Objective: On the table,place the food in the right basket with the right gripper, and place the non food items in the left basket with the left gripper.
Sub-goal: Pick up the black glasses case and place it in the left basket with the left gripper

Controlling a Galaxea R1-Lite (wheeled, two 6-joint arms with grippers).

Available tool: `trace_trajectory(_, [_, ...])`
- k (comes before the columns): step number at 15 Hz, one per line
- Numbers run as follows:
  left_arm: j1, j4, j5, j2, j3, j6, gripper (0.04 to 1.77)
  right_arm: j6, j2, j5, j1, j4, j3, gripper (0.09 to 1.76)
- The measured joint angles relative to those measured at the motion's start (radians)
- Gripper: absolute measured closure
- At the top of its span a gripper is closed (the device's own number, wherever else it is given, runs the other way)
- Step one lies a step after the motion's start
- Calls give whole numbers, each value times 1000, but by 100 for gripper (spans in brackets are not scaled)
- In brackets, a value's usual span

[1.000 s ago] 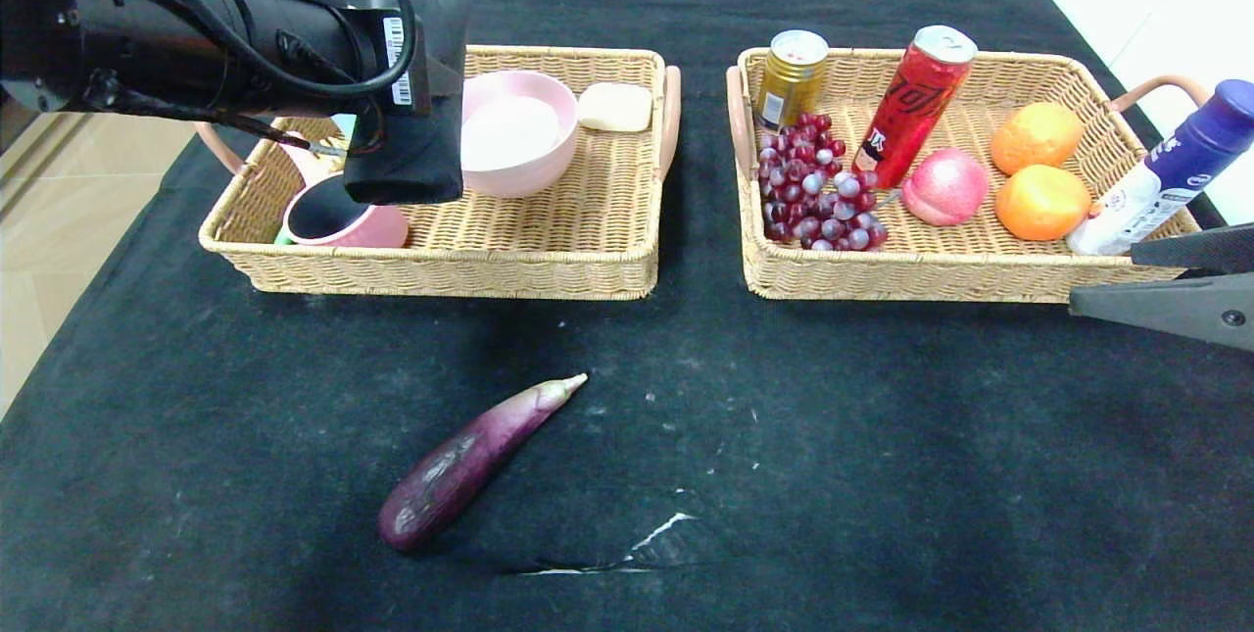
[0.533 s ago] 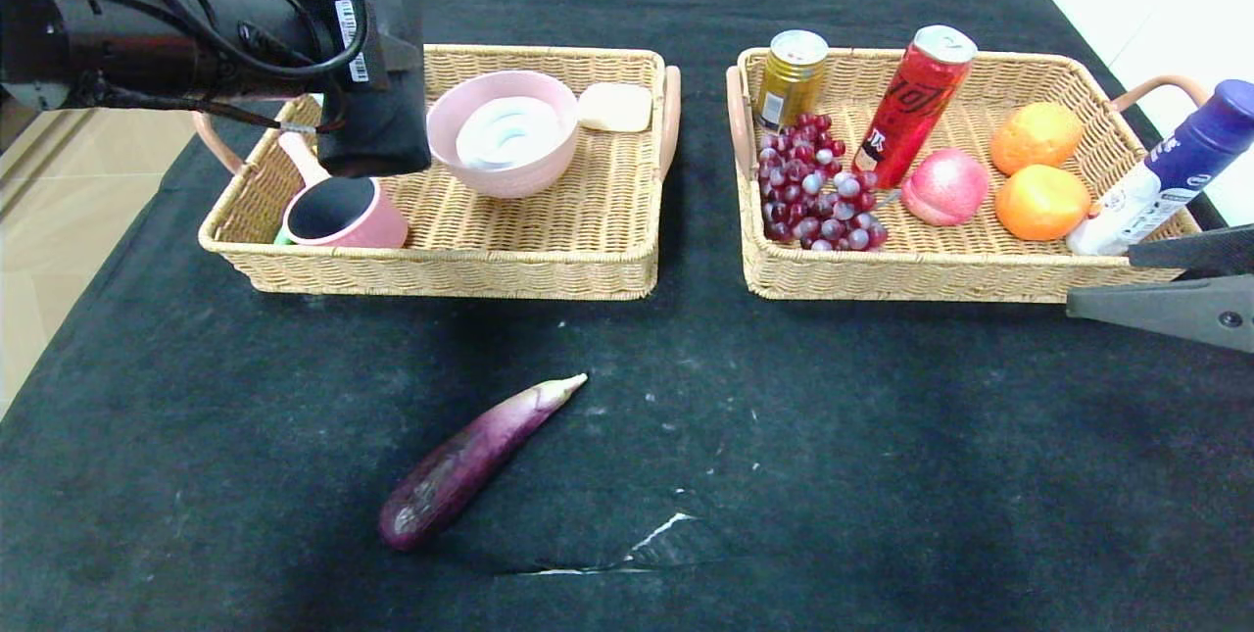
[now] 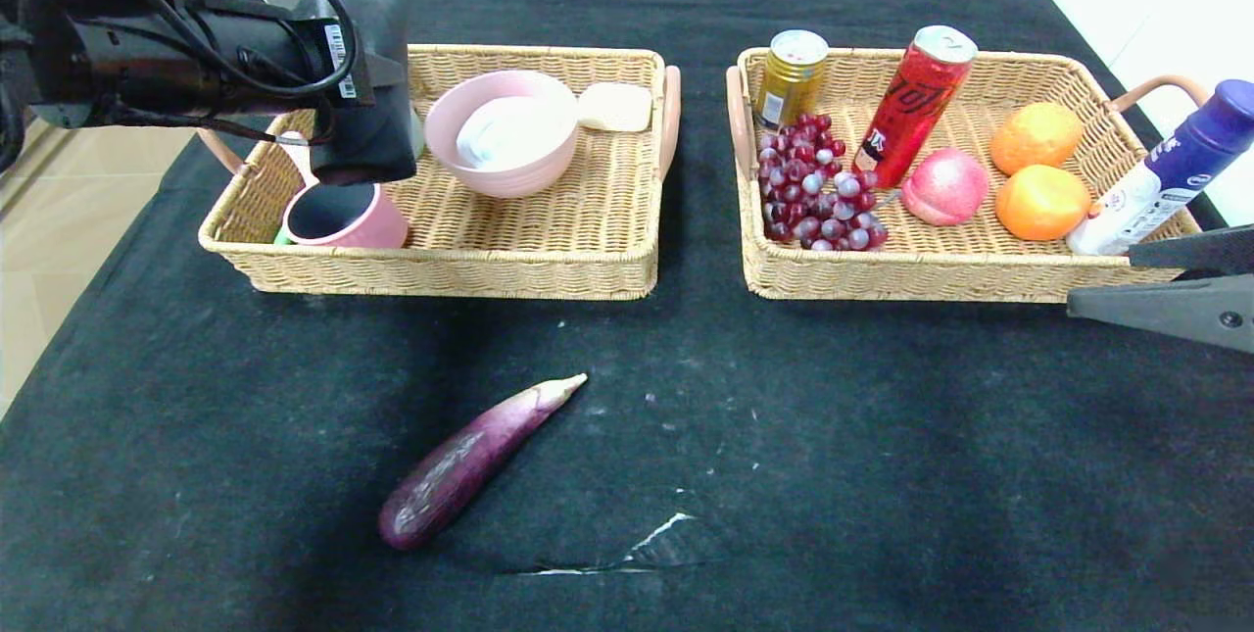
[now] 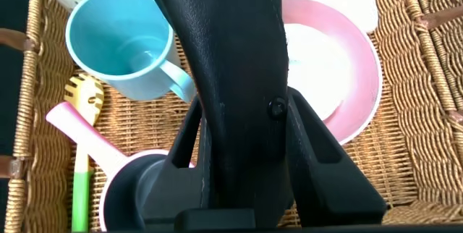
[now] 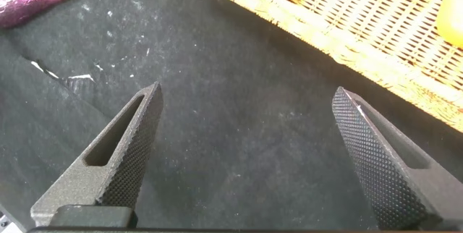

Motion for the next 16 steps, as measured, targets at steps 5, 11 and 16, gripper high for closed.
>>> trace_trajectory(5, [11, -13, -27, 7, 6, 0, 79, 0, 1, 0, 0, 0, 0, 14])
trace_trajectory(11, [14, -11, -39, 4, 9, -3, 42, 0, 1, 0, 0, 0, 0, 14])
trace_trajectory(16, [14, -9, -39, 4, 10, 0, 27, 0, 1, 0, 0, 0, 0, 14])
